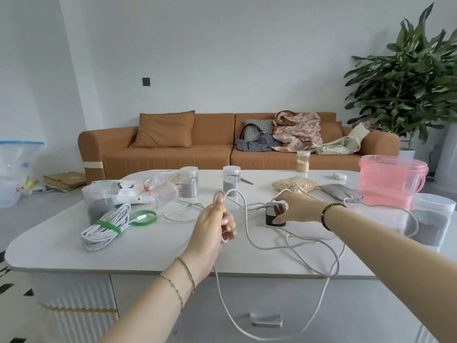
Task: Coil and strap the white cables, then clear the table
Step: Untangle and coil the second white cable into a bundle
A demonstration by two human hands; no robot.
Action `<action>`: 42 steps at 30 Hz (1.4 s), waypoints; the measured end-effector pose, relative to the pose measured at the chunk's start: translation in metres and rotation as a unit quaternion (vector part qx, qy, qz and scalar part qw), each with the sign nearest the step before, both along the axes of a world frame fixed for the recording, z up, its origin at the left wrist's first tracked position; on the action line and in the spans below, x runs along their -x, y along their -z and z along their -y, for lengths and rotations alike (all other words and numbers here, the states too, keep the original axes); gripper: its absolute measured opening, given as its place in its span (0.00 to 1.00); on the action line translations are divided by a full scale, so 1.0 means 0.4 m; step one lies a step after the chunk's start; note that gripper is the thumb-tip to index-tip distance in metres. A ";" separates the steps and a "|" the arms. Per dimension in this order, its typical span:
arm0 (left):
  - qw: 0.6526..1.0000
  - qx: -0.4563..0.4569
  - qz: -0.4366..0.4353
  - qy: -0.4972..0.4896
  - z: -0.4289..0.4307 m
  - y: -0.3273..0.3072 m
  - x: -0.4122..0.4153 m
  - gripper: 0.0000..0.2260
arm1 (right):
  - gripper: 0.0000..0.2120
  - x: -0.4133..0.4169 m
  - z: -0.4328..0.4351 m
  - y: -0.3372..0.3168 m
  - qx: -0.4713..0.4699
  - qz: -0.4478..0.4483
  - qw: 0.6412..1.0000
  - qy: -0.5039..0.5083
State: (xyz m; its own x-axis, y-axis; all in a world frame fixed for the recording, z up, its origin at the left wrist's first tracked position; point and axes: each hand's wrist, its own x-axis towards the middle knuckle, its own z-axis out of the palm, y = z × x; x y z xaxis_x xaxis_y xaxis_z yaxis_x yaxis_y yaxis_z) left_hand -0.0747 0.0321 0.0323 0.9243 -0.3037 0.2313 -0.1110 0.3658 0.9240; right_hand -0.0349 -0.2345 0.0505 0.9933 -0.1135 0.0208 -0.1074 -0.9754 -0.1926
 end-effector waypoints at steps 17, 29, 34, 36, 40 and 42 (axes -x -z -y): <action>0.997 -0.059 -0.037 0.022 0.112 0.063 -0.161 0.16 | 0.28 -0.076 -0.058 -0.214 -0.081 0.007 0.997 0.000; 0.998 -0.054 0.020 -0.027 0.112 0.093 -0.203 0.19 | 0.28 -0.305 -0.068 -0.013 0.000 0.012 0.994 0.112; 0.997 -0.076 0.021 -0.012 0.113 0.100 -0.197 0.18 | 0.22 -0.314 -0.077 -0.001 0.005 0.040 0.991 0.127; 0.995 -0.096 0.028 -0.012 0.114 0.097 -0.193 0.18 | 0.24 -0.290 -0.087 -0.017 -0.034 0.076 0.989 0.121; 0.991 -0.124 0.042 -0.022 0.111 0.076 -0.166 0.18 | 0.20 -0.179 -0.131 -0.102 -0.165 0.166 0.969 0.080; 0.993 -0.112 0.035 -0.026 0.108 0.063 -0.145 0.17 | 0.15 -0.094 -0.165 -0.134 -0.300 0.180 0.934 0.075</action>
State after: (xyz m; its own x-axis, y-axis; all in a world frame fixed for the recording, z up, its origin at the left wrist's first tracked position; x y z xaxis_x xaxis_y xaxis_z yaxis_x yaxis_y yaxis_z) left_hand -0.0167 -0.0111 0.0069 0.9238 -0.3072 0.2285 -0.1919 0.1447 0.9707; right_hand 0.0028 -0.1685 0.1041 0.9063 -0.3484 0.2391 -0.0563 -0.6603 -0.7489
